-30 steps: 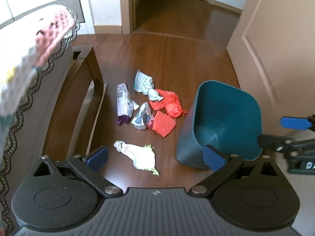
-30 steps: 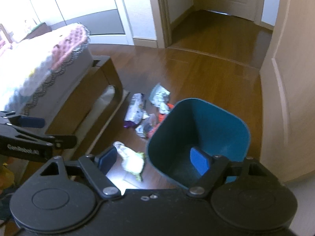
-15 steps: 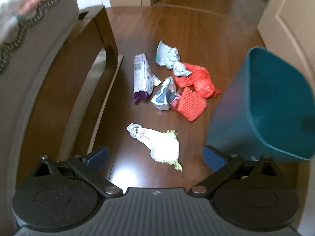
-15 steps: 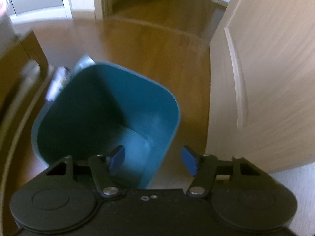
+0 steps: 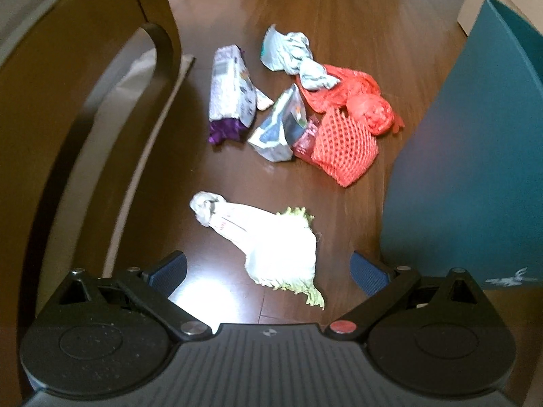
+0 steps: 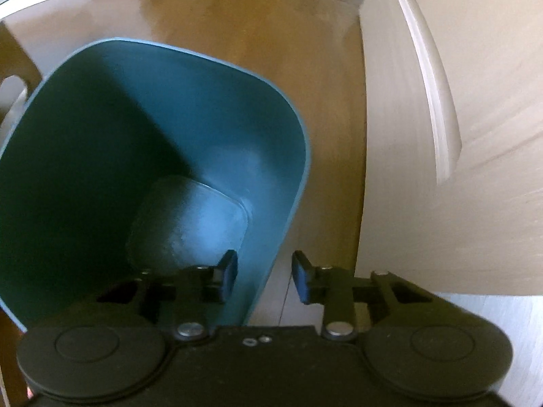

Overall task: Collect trash
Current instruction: 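Grasp the teal bin rim with the right gripper and lift it, then grasp the white tissue with lettuce leaf using the left gripper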

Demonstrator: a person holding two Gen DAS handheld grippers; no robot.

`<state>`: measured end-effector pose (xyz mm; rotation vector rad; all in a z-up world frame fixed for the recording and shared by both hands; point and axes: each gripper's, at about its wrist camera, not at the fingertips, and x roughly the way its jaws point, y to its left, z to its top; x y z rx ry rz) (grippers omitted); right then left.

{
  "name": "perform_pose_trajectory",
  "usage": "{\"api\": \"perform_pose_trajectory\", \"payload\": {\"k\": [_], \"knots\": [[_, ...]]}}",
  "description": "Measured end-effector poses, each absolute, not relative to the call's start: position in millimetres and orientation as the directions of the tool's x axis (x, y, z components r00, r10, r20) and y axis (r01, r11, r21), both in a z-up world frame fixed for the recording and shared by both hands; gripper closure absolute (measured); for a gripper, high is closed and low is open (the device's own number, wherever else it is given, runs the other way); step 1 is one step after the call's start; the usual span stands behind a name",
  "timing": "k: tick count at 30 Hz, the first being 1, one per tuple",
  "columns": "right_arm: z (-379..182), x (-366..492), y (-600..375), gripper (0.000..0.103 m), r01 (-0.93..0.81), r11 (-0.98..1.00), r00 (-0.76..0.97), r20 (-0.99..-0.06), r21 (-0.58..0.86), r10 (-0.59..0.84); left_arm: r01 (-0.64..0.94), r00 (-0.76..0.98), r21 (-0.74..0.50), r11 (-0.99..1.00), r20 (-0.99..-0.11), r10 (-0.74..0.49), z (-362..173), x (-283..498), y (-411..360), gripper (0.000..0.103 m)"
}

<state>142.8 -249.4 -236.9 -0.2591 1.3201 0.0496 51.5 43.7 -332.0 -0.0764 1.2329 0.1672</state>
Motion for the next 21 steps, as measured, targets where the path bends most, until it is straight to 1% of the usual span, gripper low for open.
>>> {"api": "perform_pose_trajectory", "payload": {"k": [1, 3, 5, 8, 10, 14, 16, 18, 21], "knots": [[-238, 144, -248, 0.076, -0.18, 0.969, 0.256, -0.959, -0.171, -0.122, -0.163, 0.322, 0.029, 0.986, -0.943, 0.081, -338, 51, 43, 0.0], [-242, 146, -245, 0.086, -0.186, 0.965, 0.26, -0.957, -0.183, -0.131, -0.156, 0.324, 0.029, 0.987, -0.943, 0.079, -349, 50, 42, 0.0], [-246, 145, -239, 0.09, -0.219, 0.954, 0.261, -0.955, -0.203, -0.143, -0.152, 0.329, 0.029, 0.988, -0.941, 0.078, -360, 50, 43, 0.0], [-251, 143, -225, 0.086, -0.277, 0.92, 0.275, -0.941, -0.276, -0.199, -0.152, 0.334, 0.03, 0.988, -0.939, 0.08, -376, 53, 47, 0.0], [-249, 146, -224, 0.087, -0.285, 0.92, 0.268, -0.944, -0.269, -0.193, -0.139, 0.338, 0.027, 0.99, -0.938, 0.073, -385, 55, 50, 0.0], [-242, 155, -225, 0.09, -0.328, 0.913, 0.237, -0.957, -0.243, -0.17, -0.035, 0.345, 0.02, 0.999, -0.938, 0.031, -396, 56, 54, 0.0], [-235, 163, -225, 0.091, -0.338, 0.909, 0.232, -0.957, -0.246, -0.173, 0.008, 0.329, -0.002, 1.0, -0.944, -0.005, -402, 59, 60, 0.0], [-228, 174, -223, 0.094, -0.333, 0.905, 0.258, -0.949, -0.264, -0.182, 0.038, 0.311, -0.013, 0.999, -0.95, -0.024, -408, 63, 66, 0.0], [-210, 186, -218, 0.098, -0.325, 0.89, 0.334, -0.919, -0.321, -0.209, 0.076, 0.336, -0.008, 0.997, -0.941, -0.033, -412, 65, 72, 0.0]]}}
